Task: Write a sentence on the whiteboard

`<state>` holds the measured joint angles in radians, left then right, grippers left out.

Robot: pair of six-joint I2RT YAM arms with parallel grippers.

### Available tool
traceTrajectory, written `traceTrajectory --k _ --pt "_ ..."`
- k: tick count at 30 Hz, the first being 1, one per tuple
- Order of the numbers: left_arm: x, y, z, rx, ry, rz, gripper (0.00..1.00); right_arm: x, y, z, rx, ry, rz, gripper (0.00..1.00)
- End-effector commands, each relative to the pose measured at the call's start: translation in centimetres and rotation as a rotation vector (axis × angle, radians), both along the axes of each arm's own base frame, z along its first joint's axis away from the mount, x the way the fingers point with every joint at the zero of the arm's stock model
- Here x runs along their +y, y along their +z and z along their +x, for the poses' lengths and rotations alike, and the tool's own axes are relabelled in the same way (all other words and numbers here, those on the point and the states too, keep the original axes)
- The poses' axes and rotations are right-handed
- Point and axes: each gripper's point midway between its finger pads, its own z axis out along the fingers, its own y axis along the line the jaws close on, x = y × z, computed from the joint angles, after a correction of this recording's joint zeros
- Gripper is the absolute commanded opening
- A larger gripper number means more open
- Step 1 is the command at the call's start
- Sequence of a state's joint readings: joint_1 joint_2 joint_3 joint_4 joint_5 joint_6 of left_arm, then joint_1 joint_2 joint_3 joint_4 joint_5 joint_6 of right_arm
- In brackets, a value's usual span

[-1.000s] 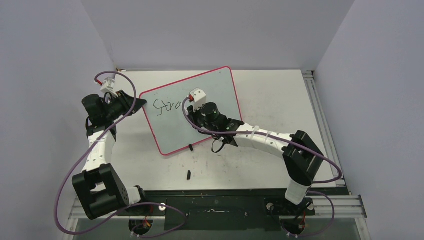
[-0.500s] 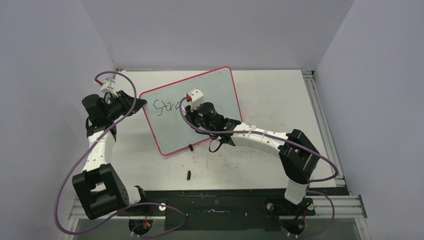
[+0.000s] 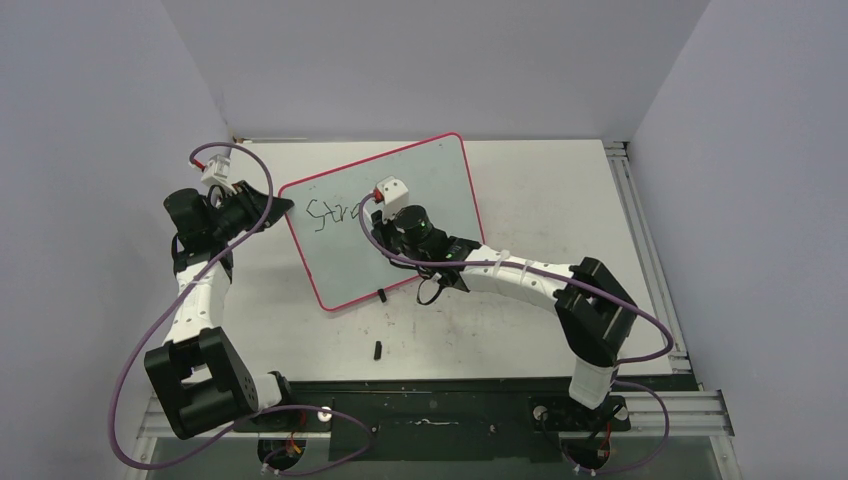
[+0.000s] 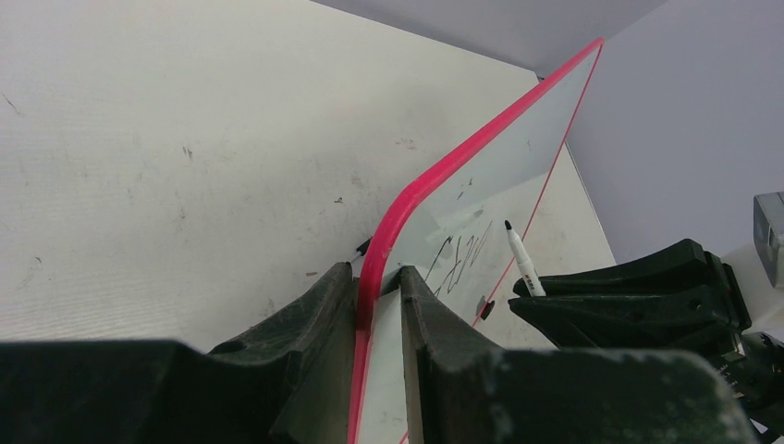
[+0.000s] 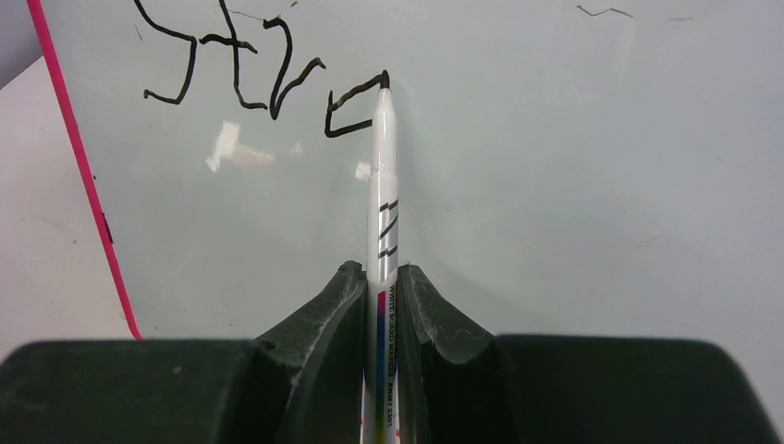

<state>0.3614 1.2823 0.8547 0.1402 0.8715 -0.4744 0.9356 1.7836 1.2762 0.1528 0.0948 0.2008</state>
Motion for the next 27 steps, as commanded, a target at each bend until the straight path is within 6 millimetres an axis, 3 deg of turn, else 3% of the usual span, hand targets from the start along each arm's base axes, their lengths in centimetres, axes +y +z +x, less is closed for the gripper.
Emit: traceTrajectory --k 1,14,27 --pt "0.1 1.4 -0.1 -0.049 0.002 0.028 0.20 0.4 0.9 1.2 -0.010 -0.036 0.041 0.05" --pt "0.1 1.5 -0.2 -0.053 0.001 0.028 0.20 -0.3 -0.9 1.1 0.021 -0.059 0.020 0.05" --pt "0.0 1.5 -0.2 -0.054 -0.001 0.027 0.20 -0.7 -2.7 -0.5 0.059 -0.050 0.011 0.05"
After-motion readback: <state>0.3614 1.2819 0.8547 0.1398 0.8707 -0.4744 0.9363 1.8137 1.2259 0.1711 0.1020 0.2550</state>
